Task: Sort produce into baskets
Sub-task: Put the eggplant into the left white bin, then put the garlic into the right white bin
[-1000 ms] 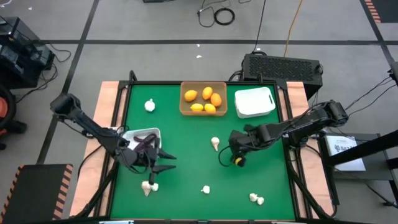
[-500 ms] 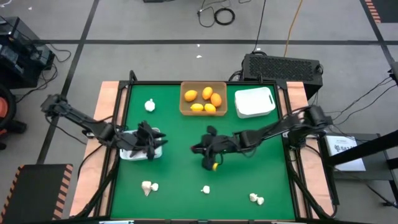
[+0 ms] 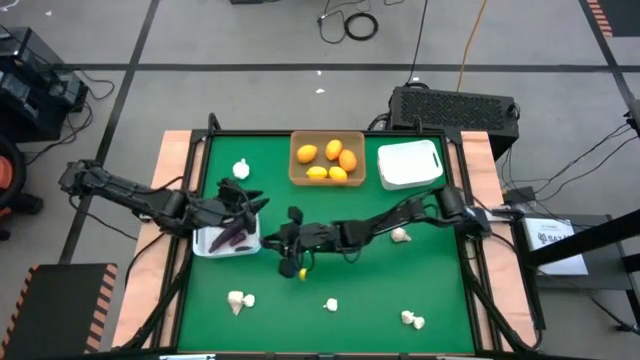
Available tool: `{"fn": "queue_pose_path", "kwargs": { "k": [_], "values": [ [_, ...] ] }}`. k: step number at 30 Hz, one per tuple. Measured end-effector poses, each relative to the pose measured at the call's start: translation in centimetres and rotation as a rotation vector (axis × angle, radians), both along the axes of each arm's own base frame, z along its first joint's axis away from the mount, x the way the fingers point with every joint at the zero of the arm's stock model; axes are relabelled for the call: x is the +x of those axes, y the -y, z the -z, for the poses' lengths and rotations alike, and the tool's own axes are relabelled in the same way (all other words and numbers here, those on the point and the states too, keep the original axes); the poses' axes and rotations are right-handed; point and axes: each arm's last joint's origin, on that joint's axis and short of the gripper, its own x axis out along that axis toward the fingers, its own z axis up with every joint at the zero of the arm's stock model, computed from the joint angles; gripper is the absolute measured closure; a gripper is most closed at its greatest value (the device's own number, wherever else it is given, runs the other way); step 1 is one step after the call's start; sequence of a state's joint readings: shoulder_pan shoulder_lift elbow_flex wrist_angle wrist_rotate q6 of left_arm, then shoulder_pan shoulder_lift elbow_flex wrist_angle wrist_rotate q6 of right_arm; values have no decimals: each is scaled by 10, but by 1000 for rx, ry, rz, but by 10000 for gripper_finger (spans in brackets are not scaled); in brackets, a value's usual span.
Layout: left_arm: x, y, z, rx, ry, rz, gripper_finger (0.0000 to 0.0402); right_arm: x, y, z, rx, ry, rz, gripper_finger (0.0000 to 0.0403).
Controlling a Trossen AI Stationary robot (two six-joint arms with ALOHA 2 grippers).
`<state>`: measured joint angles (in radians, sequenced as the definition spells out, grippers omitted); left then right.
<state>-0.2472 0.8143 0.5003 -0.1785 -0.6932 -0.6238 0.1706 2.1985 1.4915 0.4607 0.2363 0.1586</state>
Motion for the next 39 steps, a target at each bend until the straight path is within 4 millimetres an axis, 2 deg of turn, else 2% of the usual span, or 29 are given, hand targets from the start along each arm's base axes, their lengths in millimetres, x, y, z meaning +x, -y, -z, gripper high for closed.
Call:
{"fn": "queue_pose_path", "kwargs": {
  "k": [7,12,19,32,35,39],
  "values": [
    [0,-19,6,-12,-74,-56,240,39,11,7,10,55,35,352],
    [-2,-24,10,-51,-126,-31,240,52,15,17,9,44,43,352],
    [-3,-25,12,-58,-151,-24,240,53,19,23,-1,22,48,334],
    [-4,-24,14,-75,-175,4,240,52,20,24,-13,-7,47,242],
    [-4,-23,15,-92,-189,33,240,49,19,19,-20,-59,40,230],
    [-4,-21,17,-134,-207,99,240,37,14,-3,-22,-169,-10,223]
  ]
}}
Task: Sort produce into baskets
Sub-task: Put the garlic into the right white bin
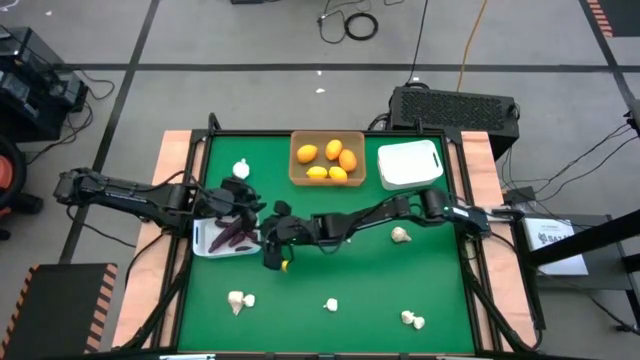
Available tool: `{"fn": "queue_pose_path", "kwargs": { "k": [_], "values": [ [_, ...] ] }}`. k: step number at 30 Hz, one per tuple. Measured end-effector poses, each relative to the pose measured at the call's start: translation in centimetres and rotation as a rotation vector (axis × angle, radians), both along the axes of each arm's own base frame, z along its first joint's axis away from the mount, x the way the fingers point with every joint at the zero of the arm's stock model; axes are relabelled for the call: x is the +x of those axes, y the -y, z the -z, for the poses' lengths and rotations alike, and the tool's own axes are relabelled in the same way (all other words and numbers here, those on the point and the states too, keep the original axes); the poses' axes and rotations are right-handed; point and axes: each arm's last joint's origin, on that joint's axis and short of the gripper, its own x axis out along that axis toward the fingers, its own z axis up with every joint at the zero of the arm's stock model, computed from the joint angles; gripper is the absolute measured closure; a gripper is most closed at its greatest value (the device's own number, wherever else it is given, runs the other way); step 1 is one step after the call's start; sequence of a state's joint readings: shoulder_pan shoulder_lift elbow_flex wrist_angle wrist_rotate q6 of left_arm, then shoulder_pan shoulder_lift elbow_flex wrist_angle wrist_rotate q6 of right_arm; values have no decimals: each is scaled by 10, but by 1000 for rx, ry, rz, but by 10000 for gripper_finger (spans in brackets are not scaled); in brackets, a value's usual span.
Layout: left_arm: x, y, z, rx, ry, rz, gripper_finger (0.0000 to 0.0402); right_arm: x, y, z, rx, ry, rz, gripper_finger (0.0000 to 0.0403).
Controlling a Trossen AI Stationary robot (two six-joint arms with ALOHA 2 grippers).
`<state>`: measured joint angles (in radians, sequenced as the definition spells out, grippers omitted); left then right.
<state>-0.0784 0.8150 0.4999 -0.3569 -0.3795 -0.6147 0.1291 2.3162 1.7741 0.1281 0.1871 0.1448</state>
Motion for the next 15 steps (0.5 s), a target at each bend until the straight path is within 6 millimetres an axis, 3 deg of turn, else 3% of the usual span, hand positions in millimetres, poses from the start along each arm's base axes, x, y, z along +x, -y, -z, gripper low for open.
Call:
{"fn": "queue_pose_path", "kwargs": {
  "k": [7,15],
  "values": [
    [1,5,1,-106,-4,133,240,-42,-23,-31,-7,-331,-69,222],
    [4,33,-9,-358,85,496,240,-92,-75,-50,-7,-582,-127,222]
  ]
}}
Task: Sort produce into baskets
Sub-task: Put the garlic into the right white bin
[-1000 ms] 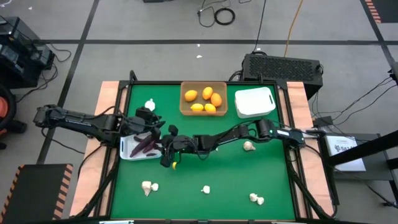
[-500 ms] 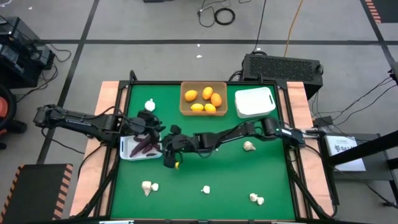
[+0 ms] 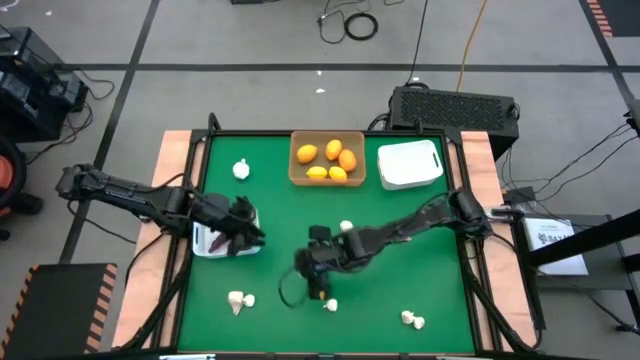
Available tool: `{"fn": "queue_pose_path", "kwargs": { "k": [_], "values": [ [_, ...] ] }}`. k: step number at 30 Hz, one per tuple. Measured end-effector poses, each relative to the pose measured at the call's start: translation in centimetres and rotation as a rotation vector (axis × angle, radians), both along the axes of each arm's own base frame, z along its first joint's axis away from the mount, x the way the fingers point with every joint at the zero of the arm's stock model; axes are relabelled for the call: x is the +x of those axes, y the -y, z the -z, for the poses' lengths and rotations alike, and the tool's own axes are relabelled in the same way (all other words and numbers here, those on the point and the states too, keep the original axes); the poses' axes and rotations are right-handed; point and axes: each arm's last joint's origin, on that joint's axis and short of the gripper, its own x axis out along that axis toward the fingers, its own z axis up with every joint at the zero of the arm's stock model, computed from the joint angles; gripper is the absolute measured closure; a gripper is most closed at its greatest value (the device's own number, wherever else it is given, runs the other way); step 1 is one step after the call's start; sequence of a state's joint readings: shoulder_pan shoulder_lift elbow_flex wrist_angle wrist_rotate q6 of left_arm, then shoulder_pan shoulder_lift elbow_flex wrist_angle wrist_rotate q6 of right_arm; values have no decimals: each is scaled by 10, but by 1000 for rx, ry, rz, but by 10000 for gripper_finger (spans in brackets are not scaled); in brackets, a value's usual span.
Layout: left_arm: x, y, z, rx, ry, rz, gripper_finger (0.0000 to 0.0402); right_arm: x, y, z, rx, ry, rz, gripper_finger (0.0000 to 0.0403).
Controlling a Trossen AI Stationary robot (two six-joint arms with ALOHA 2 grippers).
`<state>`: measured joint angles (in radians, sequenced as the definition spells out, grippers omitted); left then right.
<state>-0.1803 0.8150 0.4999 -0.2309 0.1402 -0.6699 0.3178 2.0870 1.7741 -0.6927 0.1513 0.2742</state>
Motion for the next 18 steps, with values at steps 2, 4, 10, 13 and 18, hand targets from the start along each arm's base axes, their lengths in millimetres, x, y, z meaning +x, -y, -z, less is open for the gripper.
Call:
{"fn": "queue_pose_path", "kwargs": {
  "k": [2,4,10,13,18],
  "values": [
    [1,11,-7,-24,78,63,240,-9,-16,1,2,-29,-22,222],
    [1,22,-16,-39,136,122,240,-17,-33,2,2,-47,-44,222],
    [-1,56,-28,-30,158,204,240,-31,-76,15,0,-48,-56,222],
    [2,74,-31,-21,138,231,240,-38,-93,18,-31,-18,-39,222],
    [13,107,-38,18,56,284,240,-48,-110,17,-82,29,-24,222]
  ]
}}
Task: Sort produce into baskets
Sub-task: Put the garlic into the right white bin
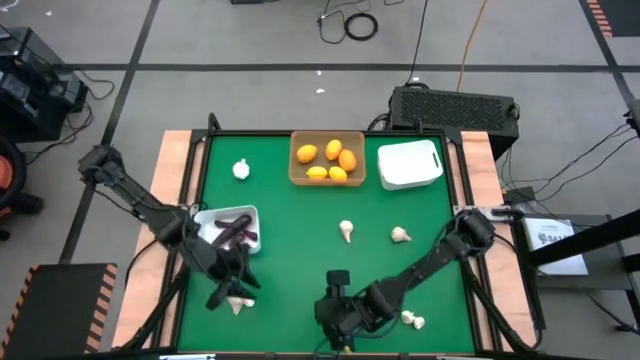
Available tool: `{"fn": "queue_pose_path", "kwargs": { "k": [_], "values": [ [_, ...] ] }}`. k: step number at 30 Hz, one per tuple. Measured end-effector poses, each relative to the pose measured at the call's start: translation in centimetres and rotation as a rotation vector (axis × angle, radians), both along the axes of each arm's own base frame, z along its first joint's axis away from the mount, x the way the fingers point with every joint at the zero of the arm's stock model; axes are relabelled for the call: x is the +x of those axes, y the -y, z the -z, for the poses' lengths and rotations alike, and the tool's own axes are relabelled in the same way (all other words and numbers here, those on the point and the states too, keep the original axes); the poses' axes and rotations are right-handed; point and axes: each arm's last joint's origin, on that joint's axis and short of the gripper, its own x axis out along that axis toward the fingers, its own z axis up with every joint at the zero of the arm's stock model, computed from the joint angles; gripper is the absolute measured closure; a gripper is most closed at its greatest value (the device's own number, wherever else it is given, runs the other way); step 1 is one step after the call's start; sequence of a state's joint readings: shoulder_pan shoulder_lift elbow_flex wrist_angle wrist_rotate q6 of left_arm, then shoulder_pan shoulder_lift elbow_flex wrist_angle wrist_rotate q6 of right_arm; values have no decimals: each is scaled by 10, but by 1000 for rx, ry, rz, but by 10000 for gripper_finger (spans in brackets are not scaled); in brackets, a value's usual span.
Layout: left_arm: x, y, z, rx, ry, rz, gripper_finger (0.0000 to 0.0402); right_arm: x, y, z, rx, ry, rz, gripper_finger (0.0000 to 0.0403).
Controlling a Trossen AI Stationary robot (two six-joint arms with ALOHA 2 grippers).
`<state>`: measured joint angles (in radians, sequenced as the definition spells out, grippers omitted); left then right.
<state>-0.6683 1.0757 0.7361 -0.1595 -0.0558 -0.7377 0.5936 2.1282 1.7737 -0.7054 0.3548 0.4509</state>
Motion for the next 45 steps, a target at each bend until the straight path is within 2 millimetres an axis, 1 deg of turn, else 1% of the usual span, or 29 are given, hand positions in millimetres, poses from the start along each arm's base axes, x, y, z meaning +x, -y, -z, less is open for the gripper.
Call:
{"fn": "queue_pose_path", "kwargs": {
  "k": [4,7,9,11,18,27,35,45],
  "values": [
    [9,24,-6,96,-93,5,240,-4,-8,-1,-31,38,14,222],
    [14,38,-6,175,-149,11,240,-7,-14,-1,-30,51,4,222],
    [17,46,-3,215,-185,22,240,-9,-17,-2,-25,59,-3,222],
    [18,48,4,254,-225,26,240,-10,-20,-2,-32,73,-3,222],
    [19,51,38,367,-439,19,240,-11,-21,-2,-60,89,6,222],
    [24,59,68,426,-588,68,240,-11,-21,-2,-72,88,-6,222],
    [22,58,81,489,-671,70,240,-11,-21,-2,-76,88,-11,222],
    [22,57,83,497,-668,63,240,-11,-21,-2,-76,88,-12,222]
  ]
}}
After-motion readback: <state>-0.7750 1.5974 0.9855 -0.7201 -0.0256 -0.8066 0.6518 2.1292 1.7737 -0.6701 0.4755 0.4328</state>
